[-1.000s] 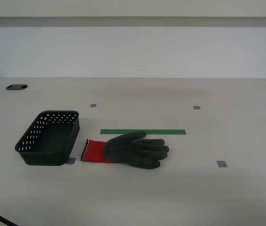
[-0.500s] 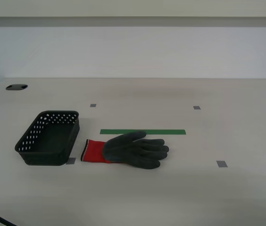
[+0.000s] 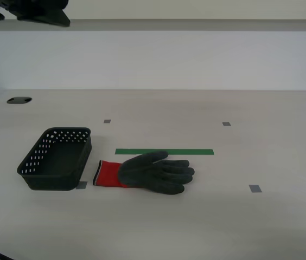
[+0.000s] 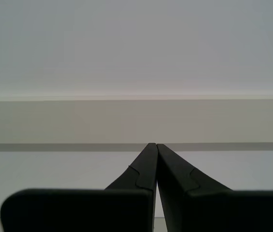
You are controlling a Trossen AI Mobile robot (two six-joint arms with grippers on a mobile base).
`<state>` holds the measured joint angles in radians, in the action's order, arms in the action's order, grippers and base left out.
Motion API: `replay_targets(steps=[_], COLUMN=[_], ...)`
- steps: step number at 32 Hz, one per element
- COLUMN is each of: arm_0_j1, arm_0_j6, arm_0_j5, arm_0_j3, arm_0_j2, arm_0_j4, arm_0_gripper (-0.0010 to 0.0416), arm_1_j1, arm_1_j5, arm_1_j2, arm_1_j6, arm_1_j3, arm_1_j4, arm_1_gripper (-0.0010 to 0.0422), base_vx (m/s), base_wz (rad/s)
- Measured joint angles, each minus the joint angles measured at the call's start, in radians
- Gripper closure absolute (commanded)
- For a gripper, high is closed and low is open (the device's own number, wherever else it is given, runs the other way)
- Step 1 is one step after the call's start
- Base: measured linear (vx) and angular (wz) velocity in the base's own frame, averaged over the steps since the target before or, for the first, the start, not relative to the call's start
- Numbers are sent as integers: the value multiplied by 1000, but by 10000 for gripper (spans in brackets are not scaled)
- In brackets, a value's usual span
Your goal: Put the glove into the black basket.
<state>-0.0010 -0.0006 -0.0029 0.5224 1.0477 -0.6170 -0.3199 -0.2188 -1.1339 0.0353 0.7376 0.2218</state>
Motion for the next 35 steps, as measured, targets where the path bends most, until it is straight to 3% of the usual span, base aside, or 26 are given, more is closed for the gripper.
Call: replay_targets(steps=[6,14,23,35], arm_0_j1=[1,0,0,1], arm_0_j6=[0,0,0,0], arm_0_j5=[0,0,0,0], arm_0_j3=[0,0,0,0], arm_0_j2=[0,0,0,0], arm_0_j4=[0,0,0,0], arm_0_gripper=[405,405,405,405], arm_1_j1=[-48,-188,-329,-437], arm_1_j5=[0,0,0,-1], arm_1_j2=[-157,-439,-729,-990], arm_1_j6=[-4,-21,-91,-158], arm_1_j3=[66,196,354,565], arm_1_j4=[103,127,184,249], arm_1_gripper=[412,412,412,412], base_vx=[0,0,0,0], base_wz=[0,0,0,0])
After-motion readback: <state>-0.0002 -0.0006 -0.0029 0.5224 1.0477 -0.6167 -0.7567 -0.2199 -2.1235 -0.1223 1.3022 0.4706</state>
